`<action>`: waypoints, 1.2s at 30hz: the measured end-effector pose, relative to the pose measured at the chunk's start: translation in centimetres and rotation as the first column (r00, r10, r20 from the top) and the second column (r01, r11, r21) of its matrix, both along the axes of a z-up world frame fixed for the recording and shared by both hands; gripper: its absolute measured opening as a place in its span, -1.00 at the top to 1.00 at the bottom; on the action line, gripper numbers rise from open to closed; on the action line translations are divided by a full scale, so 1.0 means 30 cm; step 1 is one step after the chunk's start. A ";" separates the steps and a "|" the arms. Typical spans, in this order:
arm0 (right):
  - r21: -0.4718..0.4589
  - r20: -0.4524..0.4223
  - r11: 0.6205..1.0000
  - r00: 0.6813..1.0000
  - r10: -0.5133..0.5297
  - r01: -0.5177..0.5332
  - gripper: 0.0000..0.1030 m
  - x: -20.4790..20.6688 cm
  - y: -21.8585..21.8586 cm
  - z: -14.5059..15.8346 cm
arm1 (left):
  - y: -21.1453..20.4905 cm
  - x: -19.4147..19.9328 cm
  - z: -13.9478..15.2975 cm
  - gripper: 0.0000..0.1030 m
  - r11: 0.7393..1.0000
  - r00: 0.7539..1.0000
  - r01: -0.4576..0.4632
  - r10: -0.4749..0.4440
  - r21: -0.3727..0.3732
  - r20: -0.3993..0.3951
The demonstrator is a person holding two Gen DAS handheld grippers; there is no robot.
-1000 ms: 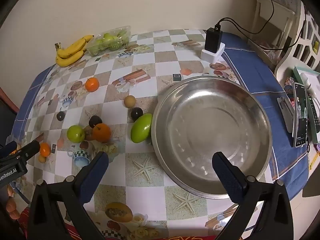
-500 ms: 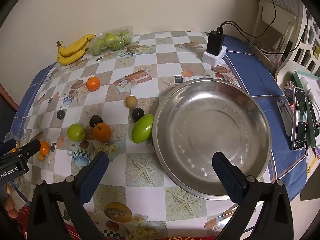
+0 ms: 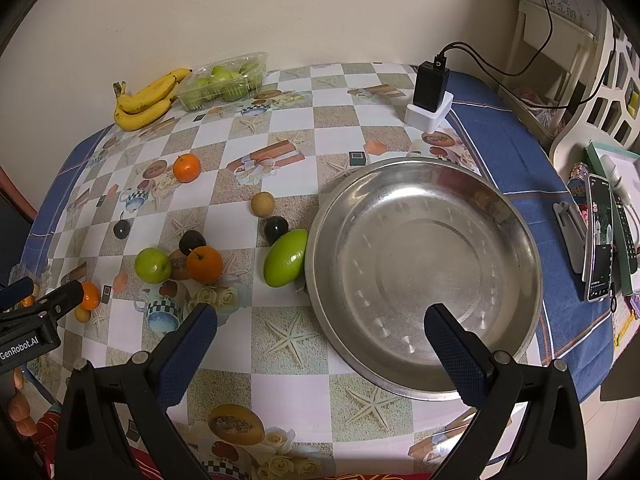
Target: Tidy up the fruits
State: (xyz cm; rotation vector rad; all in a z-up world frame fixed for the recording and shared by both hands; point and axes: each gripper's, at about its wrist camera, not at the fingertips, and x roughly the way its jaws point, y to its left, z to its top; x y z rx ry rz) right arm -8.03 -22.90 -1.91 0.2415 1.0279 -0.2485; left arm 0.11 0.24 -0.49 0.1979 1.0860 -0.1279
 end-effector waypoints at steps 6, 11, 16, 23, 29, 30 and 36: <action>0.000 0.001 1.000 1.000 -0.001 0.001 -1.00 0.001 0.000 -0.001 | -0.002 0.002 -0.004 -1.00 1.000 1.000 0.005 -0.005 0.002 -0.008; -0.001 0.000 1.000 1.000 0.000 0.000 -1.00 0.001 0.001 -0.001 | -0.001 0.003 -0.004 -1.00 1.000 1.000 0.005 -0.005 0.003 -0.008; -0.001 0.000 1.000 1.000 -0.001 0.001 -1.00 0.001 0.001 0.000 | 0.001 0.004 -0.008 -1.00 1.000 1.000 0.001 -0.001 0.000 -0.014; 0.000 0.003 1.000 1.000 0.002 -0.002 -1.00 0.001 0.001 0.000 | 0.005 0.005 -0.011 -1.00 1.000 1.000 0.001 -0.001 0.000 -0.015; 0.000 0.003 1.000 1.000 0.002 -0.002 -1.00 0.001 0.001 0.000 | 0.002 0.004 -0.010 -1.00 1.000 1.000 0.001 -0.001 0.000 -0.014; 0.000 0.003 1.000 1.000 0.002 -0.002 -1.00 0.001 0.002 0.000 | 0.002 0.005 -0.010 -1.00 1.000 1.000 0.001 -0.001 0.000 -0.014; 0.000 0.003 1.000 1.000 0.001 -0.001 -1.00 0.002 0.002 0.000 | 0.002 0.004 -0.010 -1.00 1.000 1.000 0.001 -0.001 0.001 -0.014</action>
